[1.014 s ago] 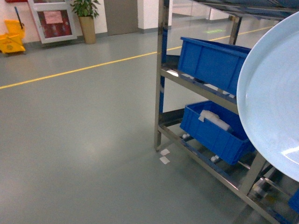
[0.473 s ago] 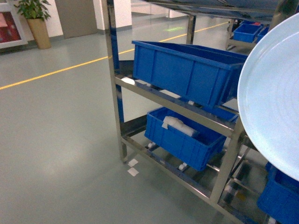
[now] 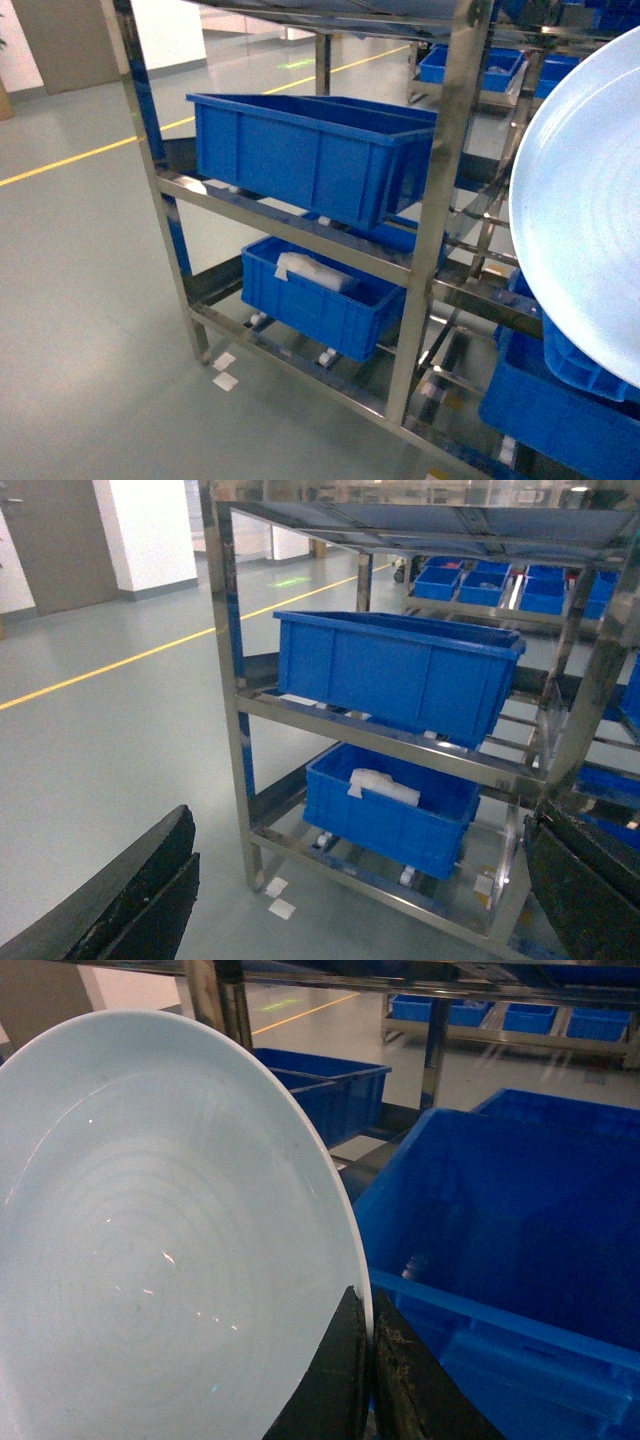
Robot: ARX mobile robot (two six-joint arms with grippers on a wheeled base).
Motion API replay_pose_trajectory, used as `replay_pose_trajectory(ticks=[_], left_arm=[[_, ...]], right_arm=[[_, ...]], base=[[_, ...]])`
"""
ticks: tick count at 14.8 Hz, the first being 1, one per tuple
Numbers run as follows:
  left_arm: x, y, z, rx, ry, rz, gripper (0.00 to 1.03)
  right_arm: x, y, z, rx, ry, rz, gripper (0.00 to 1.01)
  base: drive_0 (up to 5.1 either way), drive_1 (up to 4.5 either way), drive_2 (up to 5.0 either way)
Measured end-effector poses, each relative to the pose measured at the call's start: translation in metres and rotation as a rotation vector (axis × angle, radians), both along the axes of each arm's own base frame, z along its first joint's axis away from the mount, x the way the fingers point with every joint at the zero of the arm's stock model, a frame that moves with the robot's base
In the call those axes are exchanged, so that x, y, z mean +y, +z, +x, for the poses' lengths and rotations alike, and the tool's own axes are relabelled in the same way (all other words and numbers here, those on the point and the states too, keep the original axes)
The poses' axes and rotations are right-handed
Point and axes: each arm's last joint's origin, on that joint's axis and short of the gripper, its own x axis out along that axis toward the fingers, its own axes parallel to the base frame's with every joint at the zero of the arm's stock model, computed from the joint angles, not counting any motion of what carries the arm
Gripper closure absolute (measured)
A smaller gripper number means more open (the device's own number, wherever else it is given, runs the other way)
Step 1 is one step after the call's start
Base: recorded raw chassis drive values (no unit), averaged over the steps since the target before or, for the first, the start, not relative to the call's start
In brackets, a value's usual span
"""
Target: Place blue tray on left shelf second layer neatly
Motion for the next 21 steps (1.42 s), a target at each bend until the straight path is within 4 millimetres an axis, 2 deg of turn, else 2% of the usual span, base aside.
replay_pose_trajectory(ticks=[21], left_arm=[[0.0, 0.0, 0.0, 0.0, 0.0, 0.0, 0.05]], right_arm=[[0.0, 0.0, 0.0, 0.0, 0.0, 0.0, 0.99]], base=[[-1.5, -1.54, -1.5]])
